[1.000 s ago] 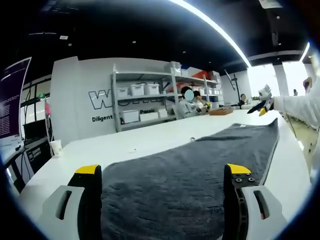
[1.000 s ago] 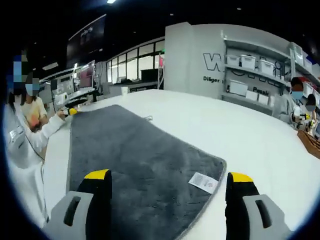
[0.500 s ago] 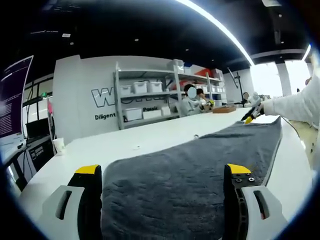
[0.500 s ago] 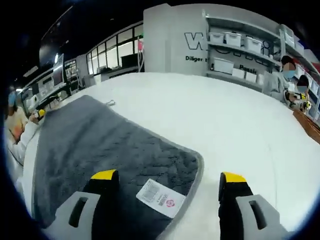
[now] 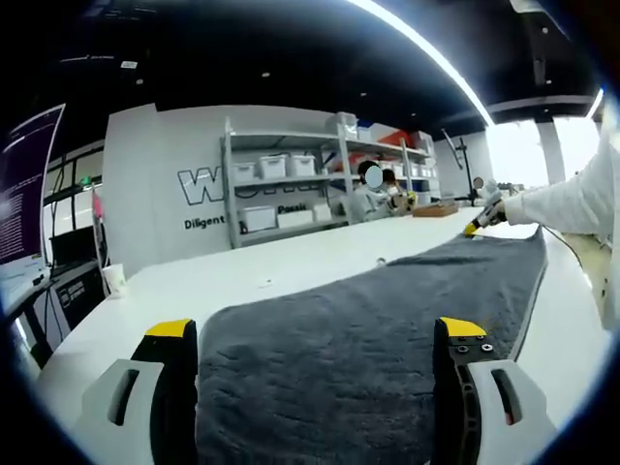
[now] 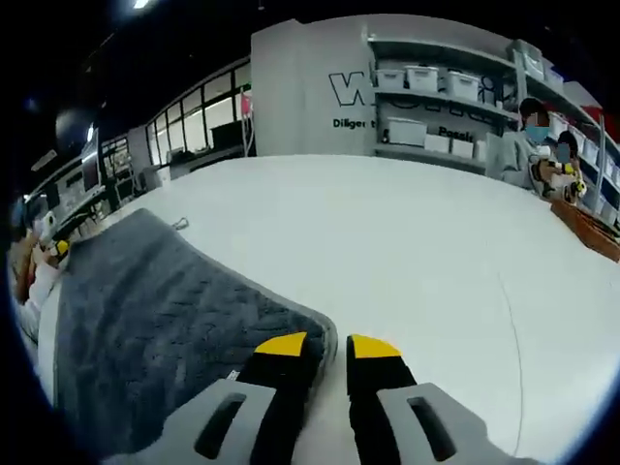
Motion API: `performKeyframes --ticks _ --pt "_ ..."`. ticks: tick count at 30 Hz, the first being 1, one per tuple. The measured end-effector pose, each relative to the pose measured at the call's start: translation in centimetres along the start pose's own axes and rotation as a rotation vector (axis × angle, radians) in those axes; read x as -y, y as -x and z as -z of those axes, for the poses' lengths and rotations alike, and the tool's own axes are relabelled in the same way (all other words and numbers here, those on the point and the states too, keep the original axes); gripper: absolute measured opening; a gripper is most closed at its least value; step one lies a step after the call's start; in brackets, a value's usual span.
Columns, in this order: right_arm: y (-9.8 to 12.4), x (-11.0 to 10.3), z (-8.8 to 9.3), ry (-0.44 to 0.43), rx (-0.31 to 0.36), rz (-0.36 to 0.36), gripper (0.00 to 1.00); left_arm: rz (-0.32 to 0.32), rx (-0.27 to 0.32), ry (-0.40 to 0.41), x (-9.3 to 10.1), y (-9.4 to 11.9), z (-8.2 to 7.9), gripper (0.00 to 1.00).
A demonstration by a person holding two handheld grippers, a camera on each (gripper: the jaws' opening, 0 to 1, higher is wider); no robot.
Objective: Open the folded towel by lifting each exposed corner and separating the folded layers until the towel lies flat within the target outline without major curled edges
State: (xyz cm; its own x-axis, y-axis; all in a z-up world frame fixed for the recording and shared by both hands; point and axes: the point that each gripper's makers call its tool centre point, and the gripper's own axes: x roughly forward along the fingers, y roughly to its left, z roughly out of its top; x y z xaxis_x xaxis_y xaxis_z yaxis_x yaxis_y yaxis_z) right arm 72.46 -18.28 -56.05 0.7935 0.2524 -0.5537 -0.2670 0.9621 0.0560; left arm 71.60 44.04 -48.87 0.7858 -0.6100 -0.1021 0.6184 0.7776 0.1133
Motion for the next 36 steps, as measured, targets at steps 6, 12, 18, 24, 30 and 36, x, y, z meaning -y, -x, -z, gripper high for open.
performKeyframes --ticks 6,12,18,24,30,36 --pt "-0.3 0.2 0.5 0.013 -0.029 0.003 0.07 0.003 0.0 0.002 0.1 0.0 0.0 1.0" --pt "-1.1 -0.5 0.1 0.021 -0.036 -0.001 0.0 0.002 0.002 -0.001 0.1 0.1 0.0 1.0" --pt "-1.7 1.0 -1.5 0.028 -0.024 0.039 0.0 -0.009 -0.001 -0.009 0.0 0.1 0.0 1.0" --pt "-3.4 3.3 -3.8 0.046 -0.022 0.088 0.0 -0.033 0.007 -0.003 -0.7 0.4 0.0 1.0" --pt "-5.5 5.4 -6.0 0.061 -0.032 0.143 0.0 -0.079 0.023 0.013 -1.9 0.9 -0.2 1.0" --pt "-7.9 7.5 -8.3 0.093 -0.051 0.214 0.0 -0.104 0.026 0.022 -2.7 1.1 -0.1 1.0"
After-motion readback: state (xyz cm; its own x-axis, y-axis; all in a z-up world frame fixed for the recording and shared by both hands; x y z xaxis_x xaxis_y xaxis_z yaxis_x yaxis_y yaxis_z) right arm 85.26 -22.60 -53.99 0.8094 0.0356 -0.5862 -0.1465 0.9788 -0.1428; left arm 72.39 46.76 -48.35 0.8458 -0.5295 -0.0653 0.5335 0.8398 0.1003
